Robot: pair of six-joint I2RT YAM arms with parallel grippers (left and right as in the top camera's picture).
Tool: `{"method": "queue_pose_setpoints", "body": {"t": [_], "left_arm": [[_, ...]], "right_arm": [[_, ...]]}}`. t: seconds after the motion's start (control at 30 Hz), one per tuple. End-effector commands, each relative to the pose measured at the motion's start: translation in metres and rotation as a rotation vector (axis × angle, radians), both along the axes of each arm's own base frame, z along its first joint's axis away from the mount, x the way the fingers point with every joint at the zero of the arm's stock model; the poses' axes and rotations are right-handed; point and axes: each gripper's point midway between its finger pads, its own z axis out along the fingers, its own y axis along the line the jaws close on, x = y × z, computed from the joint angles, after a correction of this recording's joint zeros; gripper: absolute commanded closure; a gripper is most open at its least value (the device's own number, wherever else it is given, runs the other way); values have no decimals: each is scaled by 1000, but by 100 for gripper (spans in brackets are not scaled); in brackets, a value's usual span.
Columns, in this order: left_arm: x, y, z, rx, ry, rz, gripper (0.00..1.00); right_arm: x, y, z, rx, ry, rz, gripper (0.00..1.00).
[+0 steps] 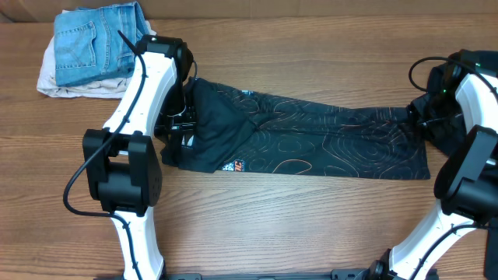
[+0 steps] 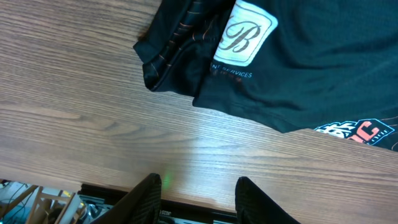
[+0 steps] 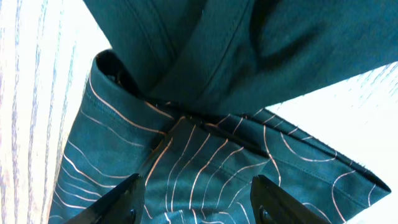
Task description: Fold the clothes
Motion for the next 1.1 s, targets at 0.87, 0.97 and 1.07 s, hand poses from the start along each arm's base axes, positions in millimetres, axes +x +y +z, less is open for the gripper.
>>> {"method": "queue_pose_setpoints", "body": {"t": [0.87,0.97,1.07], "left_arm": [[0,1,1,6,-6,-8,57],[0,1,1,6,-6,-8,57],[0,1,1,6,-7,-9,57]], "right_arm": [[7,-5,-28,-1,12,-19,75],[6,-7,-25,0,16,-24,82],[4,-11,-17,3,23,-34,85]]}}
